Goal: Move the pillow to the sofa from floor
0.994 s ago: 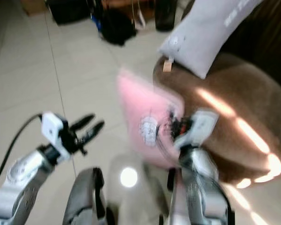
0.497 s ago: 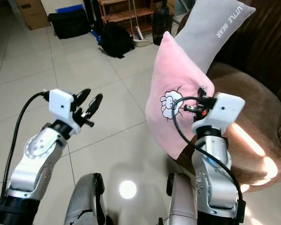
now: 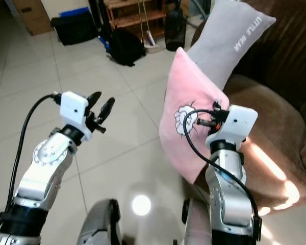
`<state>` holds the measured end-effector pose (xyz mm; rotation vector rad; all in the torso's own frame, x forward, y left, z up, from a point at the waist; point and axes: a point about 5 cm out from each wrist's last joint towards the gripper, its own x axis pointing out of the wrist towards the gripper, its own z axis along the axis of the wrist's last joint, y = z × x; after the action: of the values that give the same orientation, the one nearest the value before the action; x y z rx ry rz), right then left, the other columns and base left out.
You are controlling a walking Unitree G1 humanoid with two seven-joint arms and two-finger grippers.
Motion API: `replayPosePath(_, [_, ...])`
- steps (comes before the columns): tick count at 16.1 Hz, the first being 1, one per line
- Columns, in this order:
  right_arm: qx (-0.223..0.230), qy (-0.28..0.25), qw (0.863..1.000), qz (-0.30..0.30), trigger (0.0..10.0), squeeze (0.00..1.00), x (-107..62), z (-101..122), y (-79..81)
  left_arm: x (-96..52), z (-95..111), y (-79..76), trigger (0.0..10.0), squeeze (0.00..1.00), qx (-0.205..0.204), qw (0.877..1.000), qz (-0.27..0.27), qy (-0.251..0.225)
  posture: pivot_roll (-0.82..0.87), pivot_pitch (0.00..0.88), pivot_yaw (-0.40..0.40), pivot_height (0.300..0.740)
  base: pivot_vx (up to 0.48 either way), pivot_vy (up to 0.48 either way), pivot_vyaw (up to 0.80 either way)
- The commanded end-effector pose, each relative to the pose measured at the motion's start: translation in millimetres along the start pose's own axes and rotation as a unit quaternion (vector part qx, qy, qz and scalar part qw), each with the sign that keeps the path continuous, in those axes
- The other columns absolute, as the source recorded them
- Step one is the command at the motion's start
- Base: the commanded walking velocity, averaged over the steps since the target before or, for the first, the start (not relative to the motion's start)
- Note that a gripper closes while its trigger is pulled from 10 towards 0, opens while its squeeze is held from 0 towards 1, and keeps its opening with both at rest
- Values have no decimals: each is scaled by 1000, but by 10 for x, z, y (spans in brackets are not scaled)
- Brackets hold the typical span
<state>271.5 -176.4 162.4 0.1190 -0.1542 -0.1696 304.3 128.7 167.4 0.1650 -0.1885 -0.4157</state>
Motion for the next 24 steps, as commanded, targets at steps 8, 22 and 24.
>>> replayPosePath(8, [-6, -36, 999, -21, 10000, 0, 15, 30, 100, 237, 51, 84, 10000, 0, 4, 1000, -10, -9, -63, 0, 233, 740, 0, 0, 0])
replayPosePath(22, [-15, 40, 999, -22, 10000, 0, 176, -139, -7, 60, -1, 120, 10000, 0, 1, 999, 34, 5, -54, 0, 104, 740, 55, 0, -150])
replayPosePath(24, [-16, 43, 999, -25, 10000, 0, 152, -158, -13, 66, -9, 95, 10000, 0, -3, 1000, 29, 9, -58, 0, 107, 740, 0, 0, -800])
